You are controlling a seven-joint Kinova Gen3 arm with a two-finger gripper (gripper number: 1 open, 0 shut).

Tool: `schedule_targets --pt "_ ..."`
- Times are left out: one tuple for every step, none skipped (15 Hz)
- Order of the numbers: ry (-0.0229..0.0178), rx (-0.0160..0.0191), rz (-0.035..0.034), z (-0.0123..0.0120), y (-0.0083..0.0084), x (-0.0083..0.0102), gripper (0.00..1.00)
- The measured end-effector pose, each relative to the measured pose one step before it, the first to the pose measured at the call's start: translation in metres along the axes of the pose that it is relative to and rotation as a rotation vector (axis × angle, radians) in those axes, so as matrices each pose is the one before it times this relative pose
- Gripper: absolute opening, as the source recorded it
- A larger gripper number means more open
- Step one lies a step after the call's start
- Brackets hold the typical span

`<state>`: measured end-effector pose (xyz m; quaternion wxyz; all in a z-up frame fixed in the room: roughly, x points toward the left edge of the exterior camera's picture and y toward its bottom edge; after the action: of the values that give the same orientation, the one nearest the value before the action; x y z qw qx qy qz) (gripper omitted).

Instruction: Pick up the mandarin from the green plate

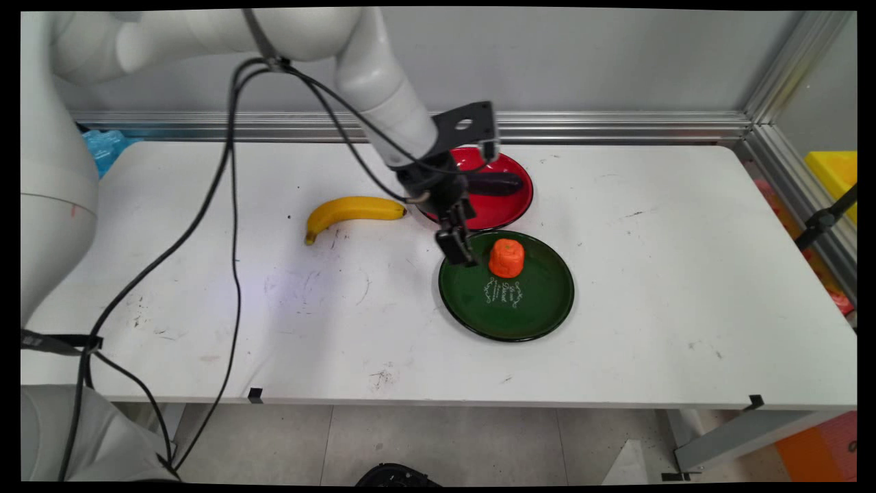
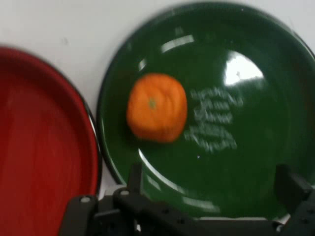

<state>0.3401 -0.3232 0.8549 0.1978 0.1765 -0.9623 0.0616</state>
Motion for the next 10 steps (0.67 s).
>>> schedule_targets --pt "0.01350 0.00346 0.00741 0.00783 -0.00278 0.00538 1.00" --pt "0.00666 0.00129 0.00483 0.00465 -0.00143 0.00256 1.00" --pt "0.01099 0.00259 0.00890 0.00771 -0.00222 0.00400 1.00" --pt "0.00777 0.00259 0.00885 0.00629 -0.00181 0.00276 1.00" --pt "0.00468 0.00156 0.00604 0.00411 -0.00118 0.00166 1.00" --pt "0.00492 0.00243 0.00774 0.00507 -0.00161 0.00184 1.00" --pt "0.00375 0.00196 0.00571 0.00380 -0.00122 0.00123 1.00" --pt "0.00455 0.00377 0.00801 0.00647 -0.00225 0.00126 1.00" --pt "0.00244 0.00264 0.00592 0.00612 -0.00198 0.00052 1.00" --pt "0.00047 0.00096 0.00403 0.00587 -0.00162 -0.00003 1.00"
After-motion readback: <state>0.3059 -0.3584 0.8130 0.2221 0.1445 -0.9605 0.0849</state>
